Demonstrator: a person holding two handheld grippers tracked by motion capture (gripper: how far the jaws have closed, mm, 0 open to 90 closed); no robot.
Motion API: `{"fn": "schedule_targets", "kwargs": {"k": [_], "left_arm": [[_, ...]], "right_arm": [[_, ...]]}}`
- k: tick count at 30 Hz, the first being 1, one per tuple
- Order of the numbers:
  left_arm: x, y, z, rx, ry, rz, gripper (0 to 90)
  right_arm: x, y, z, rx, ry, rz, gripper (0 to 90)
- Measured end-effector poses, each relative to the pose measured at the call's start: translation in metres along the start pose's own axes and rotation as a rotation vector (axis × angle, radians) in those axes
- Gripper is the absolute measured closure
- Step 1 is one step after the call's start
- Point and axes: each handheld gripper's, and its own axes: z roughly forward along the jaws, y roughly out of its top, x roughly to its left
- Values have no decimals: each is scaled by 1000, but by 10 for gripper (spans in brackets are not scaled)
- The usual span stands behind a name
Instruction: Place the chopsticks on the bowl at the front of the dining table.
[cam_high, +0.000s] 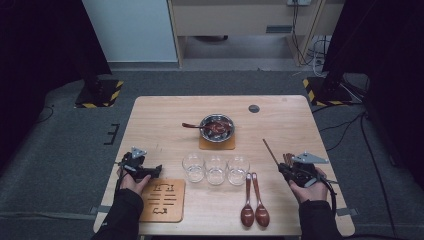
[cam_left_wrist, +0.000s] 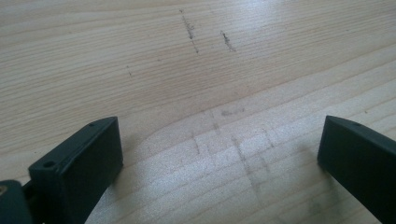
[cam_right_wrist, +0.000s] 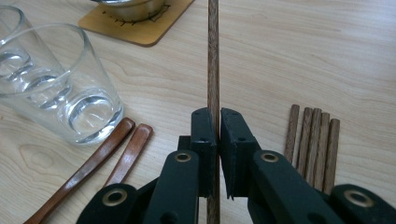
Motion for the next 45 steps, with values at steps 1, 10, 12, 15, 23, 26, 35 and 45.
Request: {"fn": "schedule_targets", "kwargs": {"k": [1,10,12,15,23,26,35,45], "left_arm": [[0,0,0,0,-1,0,0],[0,0,0,1,-1,1,0],[0,0,0,0,-1,0,0],[0,0,0,1,-1,1,0],[0,0,0,1,-1,1,0],[0,0,0,1,-1,1,0],[0,0,0,1,-1,0,0],[0,0,0,1,-1,2,0]], "right_arm": [[0,1,0,-3,1,2,843],[-2,8,-3,-31,-7,2,843],[-2,8,-3,-32,-7,5,843],[-2,10,-4,-42,-7,5,843],[-4,17,-6,-67,-13,9,843],[-4,19,-7,-72,-13,10,844],[-4,28,-9,-101,-12,9,843],[-2,39,-11,-134,-10,18,843]]}}
